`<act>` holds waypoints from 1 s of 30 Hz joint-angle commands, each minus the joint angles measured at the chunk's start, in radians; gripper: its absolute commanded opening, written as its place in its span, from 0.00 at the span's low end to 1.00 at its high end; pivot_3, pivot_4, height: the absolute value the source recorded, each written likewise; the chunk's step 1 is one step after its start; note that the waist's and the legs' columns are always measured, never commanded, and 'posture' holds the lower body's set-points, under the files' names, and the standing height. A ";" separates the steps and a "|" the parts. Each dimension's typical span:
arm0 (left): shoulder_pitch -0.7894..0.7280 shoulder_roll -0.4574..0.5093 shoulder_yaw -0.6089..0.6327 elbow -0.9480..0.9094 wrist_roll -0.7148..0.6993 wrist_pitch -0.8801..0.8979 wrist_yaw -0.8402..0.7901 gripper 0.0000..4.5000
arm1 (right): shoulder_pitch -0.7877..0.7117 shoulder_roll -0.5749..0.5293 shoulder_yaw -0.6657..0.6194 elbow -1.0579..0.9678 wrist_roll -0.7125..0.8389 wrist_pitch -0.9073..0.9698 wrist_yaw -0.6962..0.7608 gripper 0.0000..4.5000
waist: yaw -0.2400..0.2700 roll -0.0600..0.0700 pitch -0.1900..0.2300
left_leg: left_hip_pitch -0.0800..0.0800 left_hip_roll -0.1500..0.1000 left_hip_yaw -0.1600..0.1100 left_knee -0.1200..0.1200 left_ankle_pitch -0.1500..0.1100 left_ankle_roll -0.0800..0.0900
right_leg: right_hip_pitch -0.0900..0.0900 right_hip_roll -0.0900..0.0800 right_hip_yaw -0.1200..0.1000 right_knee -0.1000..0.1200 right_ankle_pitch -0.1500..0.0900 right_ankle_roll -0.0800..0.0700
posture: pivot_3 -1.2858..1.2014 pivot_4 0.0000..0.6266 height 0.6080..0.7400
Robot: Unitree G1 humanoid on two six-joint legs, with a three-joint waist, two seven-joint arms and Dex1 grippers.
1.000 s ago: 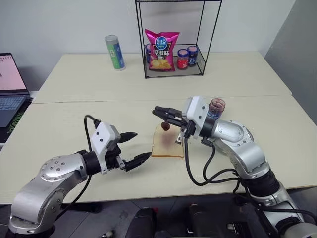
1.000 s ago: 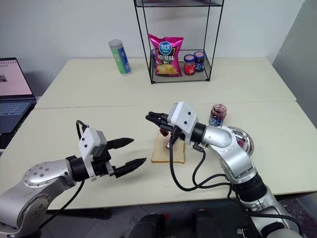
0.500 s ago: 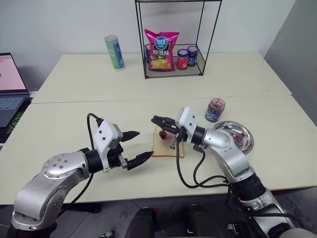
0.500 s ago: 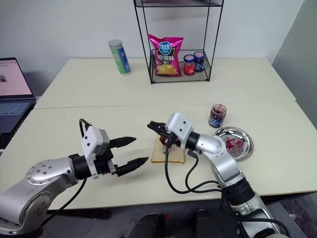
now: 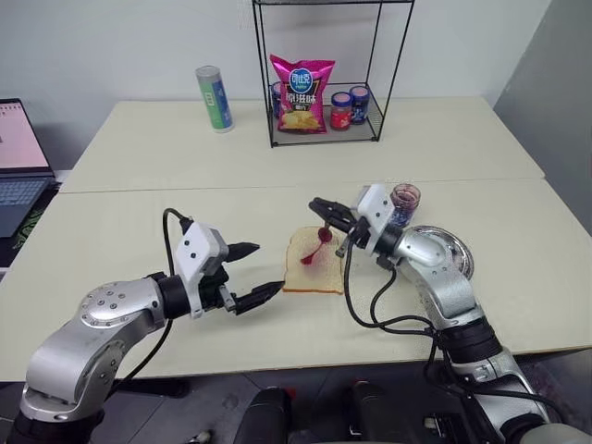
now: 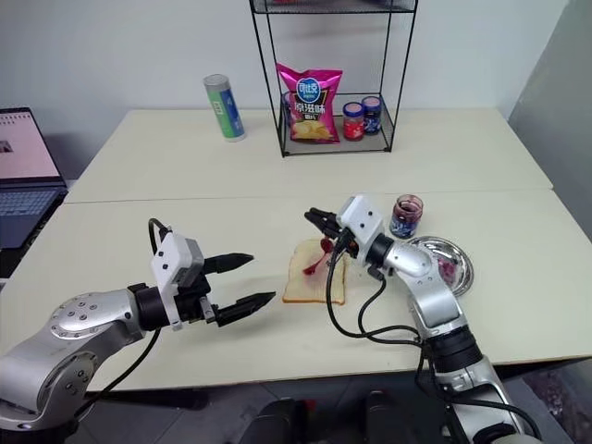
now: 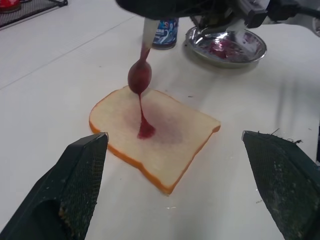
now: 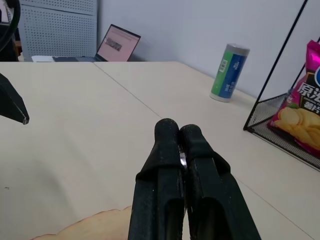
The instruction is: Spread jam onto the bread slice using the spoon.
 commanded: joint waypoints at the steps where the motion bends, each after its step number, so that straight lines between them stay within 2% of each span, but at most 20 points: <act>1: -0.026 0.010 -0.008 -0.013 0.004 -0.026 -0.009 1.00 | 0.000 0.026 -0.008 -0.008 0.009 0.002 -0.009 0.01 | -0.001 0.000 0.000 | 0.000 0.000 0.000 0.000 0.000 0.000 | 0.000 0.000 0.000 0.000 0.000 0.000 | 0.52 0.24 1.00; 13: -0.029 0.017 -0.011 -0.001 0.010 -0.035 -0.010 1.00 | 0.040 0.023 -0.010 0.020 -0.005 0.005 -0.002 0.01 | -0.001 0.000 0.000 | 0.000 0.000 0.000 0.000 0.000 0.000 | 0.000 0.000 0.000 0.000 0.000 0.000 | 0.52 0.24 1.00; 19: -0.037 0.020 -0.014 0.011 0.016 -0.041 -0.016 1.00 | 0.006 0.003 -0.048 -0.020 0.024 0.044 -0.005 0.01 | -0.001 0.000 0.000 | 0.000 0.000 0.000 0.000 0.000 0.000 | 0.000 0.000 0.000 0.000 0.000 0.001 | 0.52 0.24 1.00; 26: -0.043 0.025 -0.011 0.023 0.025 -0.048 -0.028 1.00 | -0.061 0.013 -0.119 -0.132 0.161 0.245 -0.026 0.01 | -0.001 0.000 0.000 | 0.000 0.000 0.000 0.001 0.000 0.000 | 0.000 0.000 0.000 0.000 0.000 0.001 | 0.52 0.24 1.00; 30: -0.041 0.028 -0.008 0.023 0.027 -0.048 -0.029 1.00 | -0.074 0.104 -0.236 -0.138 0.365 0.509 -0.131 0.01 | -0.001 0.000 0.000 | 0.000 0.000 -0.001 0.000 0.000 0.000 | 0.000 0.000 0.000 0.000 0.001 -0.001 | 0.52 0.24 1.00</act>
